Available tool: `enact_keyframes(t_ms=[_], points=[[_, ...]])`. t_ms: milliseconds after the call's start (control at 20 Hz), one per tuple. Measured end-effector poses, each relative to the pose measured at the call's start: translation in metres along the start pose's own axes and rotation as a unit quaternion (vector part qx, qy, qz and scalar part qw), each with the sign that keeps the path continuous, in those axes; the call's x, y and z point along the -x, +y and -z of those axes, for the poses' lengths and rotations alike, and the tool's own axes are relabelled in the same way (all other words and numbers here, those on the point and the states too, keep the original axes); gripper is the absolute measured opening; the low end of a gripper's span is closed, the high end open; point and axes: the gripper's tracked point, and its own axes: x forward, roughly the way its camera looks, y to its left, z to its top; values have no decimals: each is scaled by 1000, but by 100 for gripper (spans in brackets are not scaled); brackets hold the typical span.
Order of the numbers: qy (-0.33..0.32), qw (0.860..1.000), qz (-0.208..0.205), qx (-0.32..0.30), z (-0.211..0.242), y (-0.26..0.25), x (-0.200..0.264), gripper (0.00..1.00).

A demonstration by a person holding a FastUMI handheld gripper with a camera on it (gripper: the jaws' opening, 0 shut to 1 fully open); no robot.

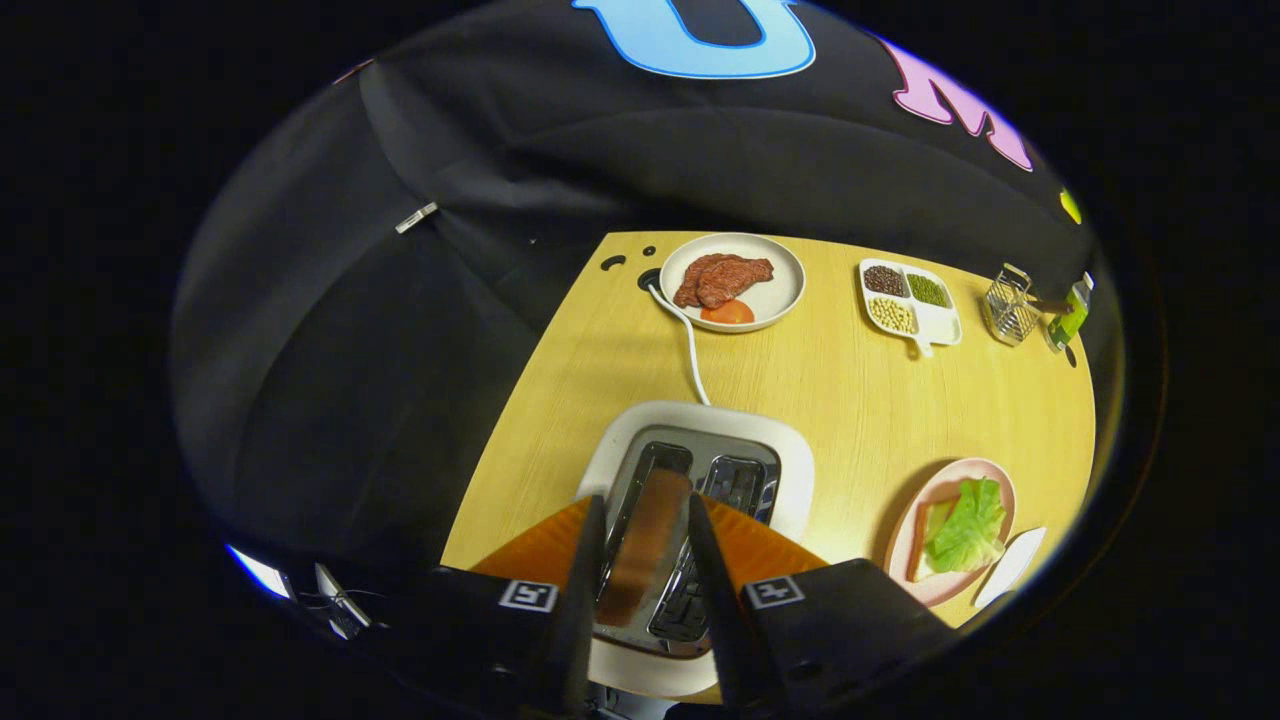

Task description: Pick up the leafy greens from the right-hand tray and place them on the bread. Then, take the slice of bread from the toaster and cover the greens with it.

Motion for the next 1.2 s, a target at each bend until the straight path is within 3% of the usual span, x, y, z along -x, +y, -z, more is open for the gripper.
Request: enact_keyframes(t_ms=[150,250,600,850,1200], points=[[-1,999,-5,-40,2,1,1,21],[-4,999,-14,-46,1,4,2,17],[-42,994,-57,-79,-24,10,41,15],[-74,984,-115,-115,-46,1,91,15],[-124,978,-127,-111,-54,-90,147,14]])
